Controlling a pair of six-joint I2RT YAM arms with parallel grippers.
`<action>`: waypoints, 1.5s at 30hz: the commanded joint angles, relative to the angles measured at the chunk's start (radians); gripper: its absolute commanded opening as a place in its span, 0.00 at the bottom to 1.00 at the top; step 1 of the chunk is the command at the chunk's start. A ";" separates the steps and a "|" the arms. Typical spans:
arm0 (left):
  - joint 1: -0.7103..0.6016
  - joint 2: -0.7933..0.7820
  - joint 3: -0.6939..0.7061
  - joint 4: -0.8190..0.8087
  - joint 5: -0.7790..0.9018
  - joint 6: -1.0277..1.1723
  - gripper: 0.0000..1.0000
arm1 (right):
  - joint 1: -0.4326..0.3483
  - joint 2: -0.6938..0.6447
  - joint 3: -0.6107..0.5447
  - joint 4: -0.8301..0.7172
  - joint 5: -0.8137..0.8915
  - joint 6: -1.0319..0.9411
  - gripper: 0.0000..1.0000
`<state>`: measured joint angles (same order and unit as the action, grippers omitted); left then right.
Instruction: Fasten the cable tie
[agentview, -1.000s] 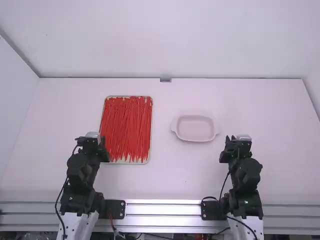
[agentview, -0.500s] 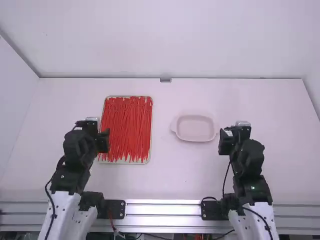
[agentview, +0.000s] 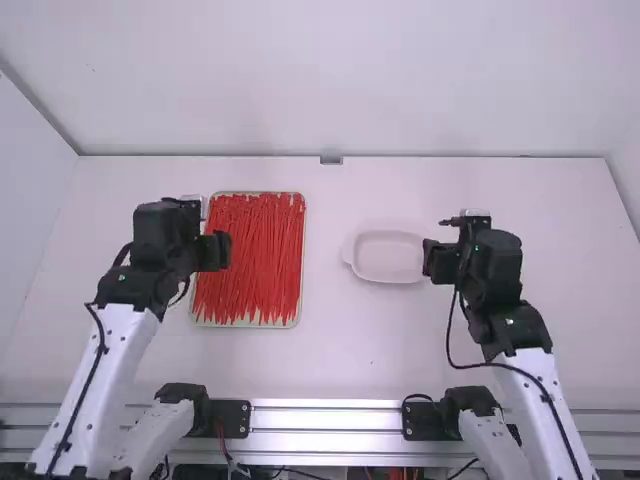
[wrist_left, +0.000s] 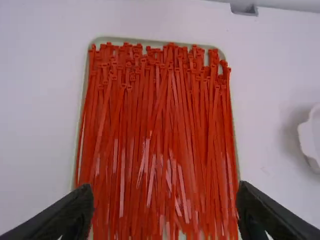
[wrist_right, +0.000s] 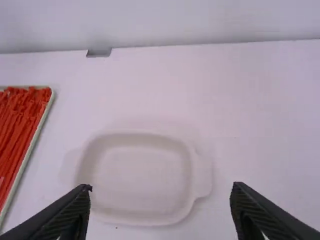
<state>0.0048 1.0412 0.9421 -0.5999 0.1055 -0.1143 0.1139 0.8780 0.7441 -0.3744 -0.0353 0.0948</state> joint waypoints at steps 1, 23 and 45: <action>0.002 0.053 0.069 -0.027 0.021 -0.016 0.80 | 0.014 0.045 0.073 -0.018 -0.009 0.032 0.80; 0.002 0.385 0.309 -0.172 -0.078 -0.017 0.99 | 0.044 0.263 0.254 -0.097 -0.016 0.058 0.99; 0.002 0.451 0.322 -0.082 -0.099 0.060 0.99 | 0.032 0.322 0.255 -0.079 -0.016 0.058 0.99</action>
<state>0.0086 1.4639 1.2278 -0.6857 0.0132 -0.0784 0.1474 1.2079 0.9565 -0.4496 -0.0540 0.1513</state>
